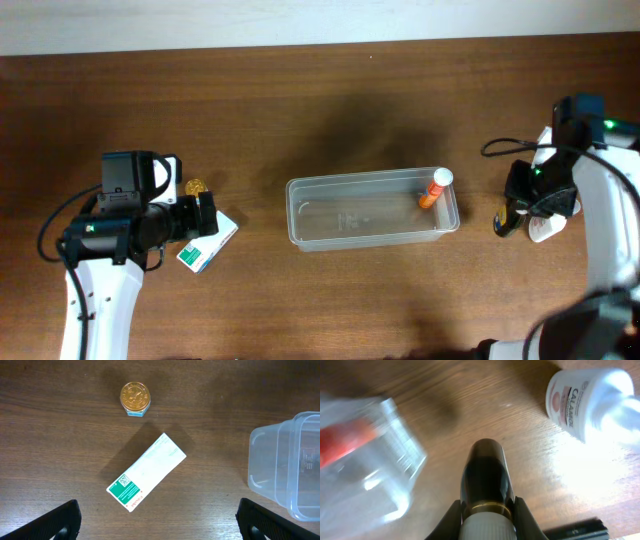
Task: Pack container
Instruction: 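Move the right gripper to the small dark bottle and grasp it, then place the dark bottle into the container beside the orange tube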
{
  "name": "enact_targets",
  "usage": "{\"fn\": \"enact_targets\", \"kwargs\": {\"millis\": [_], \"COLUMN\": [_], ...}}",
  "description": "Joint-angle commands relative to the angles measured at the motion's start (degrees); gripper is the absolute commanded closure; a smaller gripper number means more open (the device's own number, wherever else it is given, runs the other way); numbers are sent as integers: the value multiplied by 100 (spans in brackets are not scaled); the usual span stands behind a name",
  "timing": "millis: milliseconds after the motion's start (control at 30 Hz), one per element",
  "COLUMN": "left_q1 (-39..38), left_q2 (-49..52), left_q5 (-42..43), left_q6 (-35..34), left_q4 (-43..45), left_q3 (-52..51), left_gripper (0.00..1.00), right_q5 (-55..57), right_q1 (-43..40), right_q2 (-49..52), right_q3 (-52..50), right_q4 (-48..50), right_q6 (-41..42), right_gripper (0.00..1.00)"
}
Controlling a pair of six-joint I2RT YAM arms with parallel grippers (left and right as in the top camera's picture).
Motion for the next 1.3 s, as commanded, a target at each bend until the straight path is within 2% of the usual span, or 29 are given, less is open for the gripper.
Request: {"fn": "enact_targets", "kwargs": {"millis": [0, 167, 267, 400, 800, 1000, 1033, 1100, 1267], "left_q1": [-9, -9, -7, -7, -7, -7, -9, -7, -7], "left_q2": [2, 2, 2, 2, 2, 2, 2, 2, 2], "left_q5": [63, 63, 63, 63, 63, 63, 63, 63, 63], "left_q6": [72, 70, 72, 72, 72, 72, 72, 72, 72], "left_q4": [-2, -2, -2, -2, -2, -2, -2, -2, -2], "left_q3": [103, 103, 103, 103, 103, 103, 103, 103, 103], "left_gripper": [0, 1, 1, 1, 1, 0, 0, 0, 0], "right_q5": [-385, -378, -374, -155, -52, -48, -50, -48, -50], "right_q1": [507, 1491, 2039, 2334, 2402, 2402, 2402, 2402, 2402], "right_q2": [-756, -1311, -1285, -1045, -57, 295, 323, 343, 343], "right_q3": [264, 262, 229, 61, -944, -1051, -1051, -1051, -1051], "right_q4": [-192, -181, -46, 153, 1270, 1622, 1655, 1674, 1659], "right_q6": [-330, -249, 59, 348, 420, 415, 415, 415, 415], "right_gripper": [86, 85, 85, 85, 86, 85, 84, 76, 74]}}
